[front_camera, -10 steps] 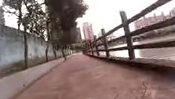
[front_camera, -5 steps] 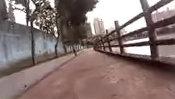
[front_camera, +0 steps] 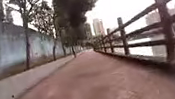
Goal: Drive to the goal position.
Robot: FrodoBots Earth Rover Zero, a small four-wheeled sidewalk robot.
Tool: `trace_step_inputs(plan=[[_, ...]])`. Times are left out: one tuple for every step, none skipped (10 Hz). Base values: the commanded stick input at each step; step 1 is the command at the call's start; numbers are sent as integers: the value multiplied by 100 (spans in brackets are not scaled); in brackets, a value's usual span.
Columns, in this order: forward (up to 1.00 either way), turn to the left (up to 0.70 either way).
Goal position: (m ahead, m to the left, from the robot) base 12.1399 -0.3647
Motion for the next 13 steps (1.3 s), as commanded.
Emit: trace_step_inputs(plan=[[99, 0], [99, 0], [99, 0], [99, 0], [99, 0], [99, 0], [99, 0], [99, 0], [99, 0], [99, 0], [99, 0], [99, 0], [99, 0]])
